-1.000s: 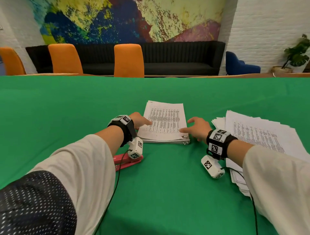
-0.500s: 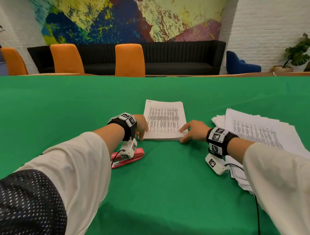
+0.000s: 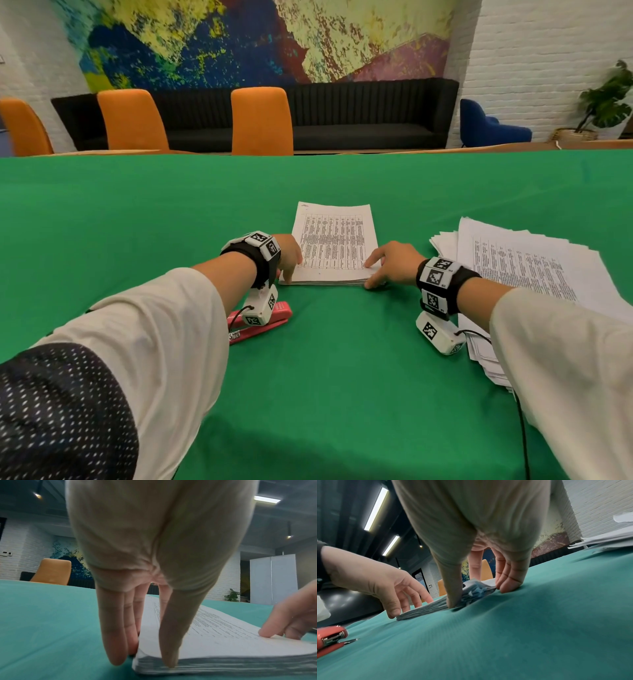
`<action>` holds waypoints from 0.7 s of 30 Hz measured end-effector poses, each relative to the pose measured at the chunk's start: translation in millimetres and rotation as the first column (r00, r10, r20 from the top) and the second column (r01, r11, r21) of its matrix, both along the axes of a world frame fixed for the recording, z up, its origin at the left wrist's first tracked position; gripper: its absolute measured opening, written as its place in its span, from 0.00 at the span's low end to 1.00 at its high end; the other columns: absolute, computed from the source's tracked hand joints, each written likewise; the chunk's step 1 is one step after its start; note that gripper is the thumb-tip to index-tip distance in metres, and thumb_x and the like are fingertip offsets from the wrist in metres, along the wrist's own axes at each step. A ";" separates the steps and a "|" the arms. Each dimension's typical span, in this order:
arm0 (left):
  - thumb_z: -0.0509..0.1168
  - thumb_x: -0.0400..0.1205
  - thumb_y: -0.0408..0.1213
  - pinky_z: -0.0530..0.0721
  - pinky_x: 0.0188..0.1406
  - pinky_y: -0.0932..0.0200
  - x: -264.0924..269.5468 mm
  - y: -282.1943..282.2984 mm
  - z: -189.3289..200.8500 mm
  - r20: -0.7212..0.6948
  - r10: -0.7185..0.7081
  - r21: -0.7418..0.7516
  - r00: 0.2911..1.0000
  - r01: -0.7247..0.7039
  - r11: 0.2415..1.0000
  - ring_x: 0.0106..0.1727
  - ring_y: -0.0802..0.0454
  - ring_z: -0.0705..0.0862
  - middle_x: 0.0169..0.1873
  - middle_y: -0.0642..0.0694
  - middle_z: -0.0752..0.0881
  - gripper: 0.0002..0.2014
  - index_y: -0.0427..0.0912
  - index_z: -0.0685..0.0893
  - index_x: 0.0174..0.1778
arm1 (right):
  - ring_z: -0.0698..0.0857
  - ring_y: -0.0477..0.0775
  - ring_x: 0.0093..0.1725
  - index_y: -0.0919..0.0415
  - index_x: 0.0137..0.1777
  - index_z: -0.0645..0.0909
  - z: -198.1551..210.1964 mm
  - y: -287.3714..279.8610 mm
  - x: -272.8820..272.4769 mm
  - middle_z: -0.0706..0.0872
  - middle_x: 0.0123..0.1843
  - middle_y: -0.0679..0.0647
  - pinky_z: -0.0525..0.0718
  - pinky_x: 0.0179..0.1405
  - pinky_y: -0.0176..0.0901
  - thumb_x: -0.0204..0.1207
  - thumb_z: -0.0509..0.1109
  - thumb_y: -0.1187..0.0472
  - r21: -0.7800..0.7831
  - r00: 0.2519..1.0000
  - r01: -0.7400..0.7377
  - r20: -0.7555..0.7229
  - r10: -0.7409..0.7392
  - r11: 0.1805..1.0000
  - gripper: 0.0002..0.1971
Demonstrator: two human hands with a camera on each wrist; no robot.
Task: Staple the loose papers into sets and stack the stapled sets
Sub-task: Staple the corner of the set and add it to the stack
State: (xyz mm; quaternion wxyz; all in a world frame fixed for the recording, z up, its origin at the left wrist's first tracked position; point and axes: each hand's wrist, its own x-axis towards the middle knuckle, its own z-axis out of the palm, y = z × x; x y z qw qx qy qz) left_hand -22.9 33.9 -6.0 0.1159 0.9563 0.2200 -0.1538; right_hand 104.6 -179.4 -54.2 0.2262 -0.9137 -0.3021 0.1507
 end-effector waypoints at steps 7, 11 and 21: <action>0.76 0.81 0.25 0.87 0.63 0.54 -1.7 -0.9 1.6 0.002 0.015 -0.010 1.000 -0.015 1.000 0.72 0.40 0.85 0.75 0.39 0.83 0.32 0.40 0.78 0.82 | 0.83 0.58 0.71 0.56 0.66 0.89 0.5 0.6 -5.2 0.85 0.73 0.58 0.76 0.62 0.40 0.66 0.90 0.53 -0.003 1.000 -0.003 0.007 0.003 1.000 0.28; 0.77 0.80 0.25 0.88 0.66 0.48 -1.1 1.1 0.3 -0.001 0.031 -0.039 1.000 -0.032 0.999 0.71 0.39 0.85 0.75 0.39 0.83 0.32 0.40 0.79 0.82 | 0.84 0.57 0.70 0.57 0.67 0.89 3.3 1.0 -7.9 0.85 0.73 0.58 0.77 0.61 0.40 0.68 0.89 0.54 -0.003 1.000 0.002 0.002 -0.002 1.000 0.27; 0.72 0.87 0.36 0.92 0.53 0.47 -6.2 6.8 10.7 -0.024 0.029 -0.066 0.999 -0.031 0.997 0.63 0.37 0.90 0.76 0.40 0.81 0.27 0.38 0.76 0.83 | 0.81 0.56 0.72 0.57 0.74 0.83 5.8 -14.8 -10.2 0.82 0.77 0.55 0.76 0.68 0.45 0.70 0.87 0.47 0.101 1.000 0.015 -0.011 -0.014 0.995 0.34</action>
